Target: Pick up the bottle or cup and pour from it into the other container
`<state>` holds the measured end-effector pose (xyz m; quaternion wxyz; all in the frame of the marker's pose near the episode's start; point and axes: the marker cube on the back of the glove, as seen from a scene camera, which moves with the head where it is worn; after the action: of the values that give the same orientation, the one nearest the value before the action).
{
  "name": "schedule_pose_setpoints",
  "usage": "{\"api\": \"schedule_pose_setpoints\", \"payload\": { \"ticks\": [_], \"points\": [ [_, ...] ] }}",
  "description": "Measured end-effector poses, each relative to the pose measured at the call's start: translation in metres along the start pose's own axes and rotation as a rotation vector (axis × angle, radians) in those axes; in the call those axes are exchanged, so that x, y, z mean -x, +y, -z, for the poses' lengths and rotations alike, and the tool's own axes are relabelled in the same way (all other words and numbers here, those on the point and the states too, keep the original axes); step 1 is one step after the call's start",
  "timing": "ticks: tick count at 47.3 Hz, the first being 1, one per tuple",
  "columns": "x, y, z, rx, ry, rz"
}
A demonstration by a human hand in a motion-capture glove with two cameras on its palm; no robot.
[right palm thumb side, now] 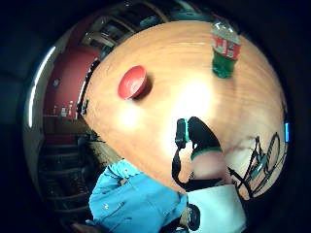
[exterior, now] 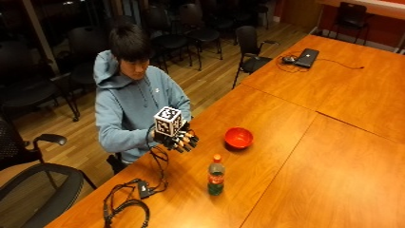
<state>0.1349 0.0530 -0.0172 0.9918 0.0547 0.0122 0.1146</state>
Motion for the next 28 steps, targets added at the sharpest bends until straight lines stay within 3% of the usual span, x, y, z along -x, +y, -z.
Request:
{"api": "schedule_pose_setpoints", "payload": {
  "ticks": [14,28],
  "points": [
    [-0.057,0.010,0.006,-0.098,-0.014,-0.117],
    [-0.098,0.007,0.005,-0.330,-0.131,-0.154]
  ]
}}
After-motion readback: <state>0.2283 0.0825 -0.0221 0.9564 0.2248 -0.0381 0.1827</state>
